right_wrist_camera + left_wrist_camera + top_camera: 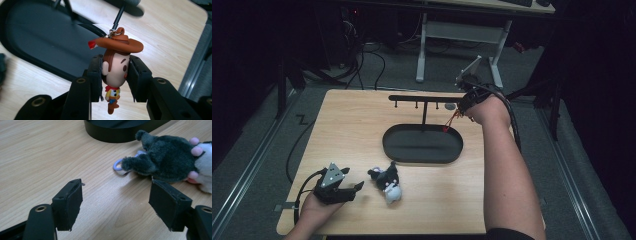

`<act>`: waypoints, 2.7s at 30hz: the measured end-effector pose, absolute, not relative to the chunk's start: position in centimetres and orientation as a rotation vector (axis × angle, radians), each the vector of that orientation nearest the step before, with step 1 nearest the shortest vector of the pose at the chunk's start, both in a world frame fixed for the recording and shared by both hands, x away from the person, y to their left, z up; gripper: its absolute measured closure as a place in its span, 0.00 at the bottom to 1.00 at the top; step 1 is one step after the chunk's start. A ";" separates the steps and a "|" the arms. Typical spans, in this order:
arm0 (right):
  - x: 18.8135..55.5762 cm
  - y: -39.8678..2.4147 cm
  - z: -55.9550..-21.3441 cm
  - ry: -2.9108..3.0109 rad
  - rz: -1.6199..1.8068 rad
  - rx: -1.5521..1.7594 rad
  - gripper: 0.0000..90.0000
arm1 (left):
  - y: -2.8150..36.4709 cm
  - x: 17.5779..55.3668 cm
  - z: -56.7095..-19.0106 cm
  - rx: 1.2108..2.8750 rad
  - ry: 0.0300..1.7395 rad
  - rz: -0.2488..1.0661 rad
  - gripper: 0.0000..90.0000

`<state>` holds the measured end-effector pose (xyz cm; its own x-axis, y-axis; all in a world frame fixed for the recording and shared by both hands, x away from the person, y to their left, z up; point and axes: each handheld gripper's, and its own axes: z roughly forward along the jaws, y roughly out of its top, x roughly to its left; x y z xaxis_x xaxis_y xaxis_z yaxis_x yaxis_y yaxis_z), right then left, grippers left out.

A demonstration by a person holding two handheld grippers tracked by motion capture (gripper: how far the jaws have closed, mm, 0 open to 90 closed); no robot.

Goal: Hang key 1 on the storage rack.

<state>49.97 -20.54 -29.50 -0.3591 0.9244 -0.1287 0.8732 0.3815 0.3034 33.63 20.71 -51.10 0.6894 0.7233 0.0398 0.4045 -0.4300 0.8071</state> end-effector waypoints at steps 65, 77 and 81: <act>28.9 -27.7 -50.4 1.918 1.068 1.468 0.52 | 18.9 34.8 -51.1 2.041 0.910 0.420 0.48; 28.1 -28.8 -51.0 1.972 1.090 1.461 0.52 | 18.0 35.1 -52.2 2.116 0.943 0.344 0.90; 28.3 -28.4 -51.1 1.994 1.098 1.445 0.53 | 16.6 35.0 -52.5 2.148 0.924 0.333 0.98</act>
<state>28.27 -28.36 -51.07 -0.3562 0.9294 0.0965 0.5783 0.1382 0.8040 34.96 16.65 -52.46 0.7042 0.7078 -0.0558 0.5098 -0.4494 0.7336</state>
